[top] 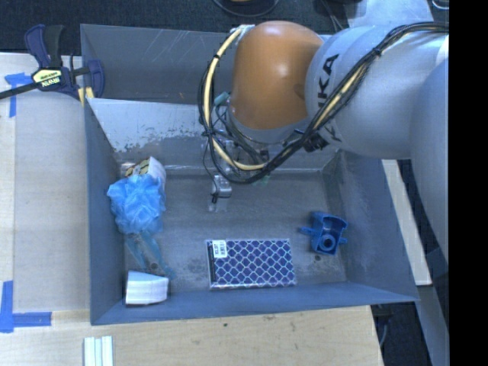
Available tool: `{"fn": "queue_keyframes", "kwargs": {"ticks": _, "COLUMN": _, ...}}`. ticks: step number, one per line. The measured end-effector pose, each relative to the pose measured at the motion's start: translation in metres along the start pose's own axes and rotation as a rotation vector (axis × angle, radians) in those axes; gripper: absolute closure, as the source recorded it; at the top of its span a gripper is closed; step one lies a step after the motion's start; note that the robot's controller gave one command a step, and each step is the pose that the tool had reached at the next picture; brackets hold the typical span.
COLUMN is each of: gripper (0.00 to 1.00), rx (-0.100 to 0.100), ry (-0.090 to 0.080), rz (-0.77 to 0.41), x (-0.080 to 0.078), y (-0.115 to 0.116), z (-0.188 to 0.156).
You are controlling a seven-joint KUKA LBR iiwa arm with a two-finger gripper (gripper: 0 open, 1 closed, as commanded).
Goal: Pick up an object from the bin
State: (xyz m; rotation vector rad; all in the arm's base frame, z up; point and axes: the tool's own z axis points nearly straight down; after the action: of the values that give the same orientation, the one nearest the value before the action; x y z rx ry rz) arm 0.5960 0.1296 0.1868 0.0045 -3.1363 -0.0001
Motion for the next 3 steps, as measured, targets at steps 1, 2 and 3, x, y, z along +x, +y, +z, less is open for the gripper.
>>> {"fn": "queue_keyframes", "kwargs": {"ticks": 1, "gripper": 0.00, "rx": -0.001, "ry": -0.009, "rz": 0.003, "x": -0.002, "y": -0.001, "z": -0.005}}
{"fn": "queue_keyframes", "kwargs": {"ticks": 2, "gripper": 0.00, "rx": 0.001, "ry": 0.001, "rz": -0.051, "x": -0.014, "y": 0.003, "z": 0.065}}
{"fn": "queue_keyframes", "kwargs": {"ticks": 3, "gripper": 0.00, "rx": -0.003, "ry": -0.014, "rz": -0.011, "x": -0.027, "y": 0.020, "z": 0.052}}
